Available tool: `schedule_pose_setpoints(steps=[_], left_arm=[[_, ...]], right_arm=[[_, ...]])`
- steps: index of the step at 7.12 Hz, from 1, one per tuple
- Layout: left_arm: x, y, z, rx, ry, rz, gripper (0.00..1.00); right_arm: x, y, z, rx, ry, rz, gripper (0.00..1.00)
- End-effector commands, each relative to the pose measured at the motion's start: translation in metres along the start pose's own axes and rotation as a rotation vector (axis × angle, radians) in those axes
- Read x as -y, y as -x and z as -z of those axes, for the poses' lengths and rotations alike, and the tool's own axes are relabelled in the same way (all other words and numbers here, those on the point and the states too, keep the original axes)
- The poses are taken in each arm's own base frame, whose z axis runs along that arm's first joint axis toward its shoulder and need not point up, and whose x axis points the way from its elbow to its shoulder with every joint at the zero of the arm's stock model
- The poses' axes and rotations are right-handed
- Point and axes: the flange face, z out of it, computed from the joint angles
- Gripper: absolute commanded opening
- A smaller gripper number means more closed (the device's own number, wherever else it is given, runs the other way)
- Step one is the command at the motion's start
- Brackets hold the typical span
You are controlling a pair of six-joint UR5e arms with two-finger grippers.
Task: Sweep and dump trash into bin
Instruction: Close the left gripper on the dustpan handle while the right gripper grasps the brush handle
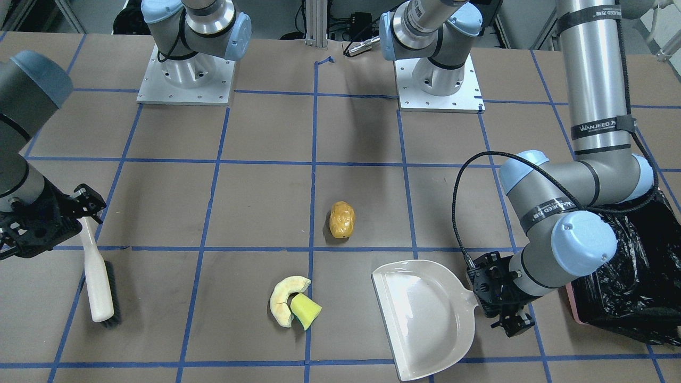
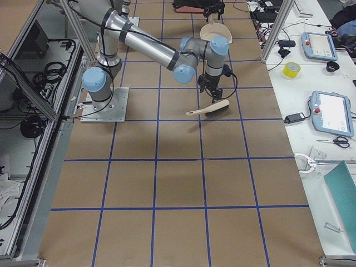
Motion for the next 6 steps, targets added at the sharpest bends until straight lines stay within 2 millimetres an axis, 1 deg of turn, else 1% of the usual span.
schedule_pose_setpoints(steps=[1, 2, 3, 4, 5, 6], left_arm=[[0.001, -0.003, -0.007, -0.019, -0.018, -0.004, 0.97], [0.001, -0.001, -0.011, -0.022, -0.020, 0.001, 0.95], [0.001, -0.002, -0.021, -0.039, -0.018, 0.005, 0.94], [0.002, -0.002, -0.022, -0.040, -0.020, 0.005, 0.93], [0.003, -0.003, -0.024, -0.046, -0.034, 0.013, 0.85], [0.005, -0.004, -0.025, -0.051, -0.051, 0.011, 0.83]], right_arm=[[-0.017, 0.007, -0.030, -0.048, 0.035, 0.060, 1.00], [-0.027, -0.002, -0.033, -0.045, 0.052, 0.076, 1.00], [-0.033, -0.006, -0.035, -0.037, 0.059, 0.065, 1.00], [-0.034, -0.007, -0.036, -0.037, 0.063, 0.064, 1.00], [-0.035, -0.004, -0.041, -0.026, 0.071, 0.067, 1.00], [-0.037, 0.001, -0.049, -0.011, 0.079, 0.067, 0.97]])
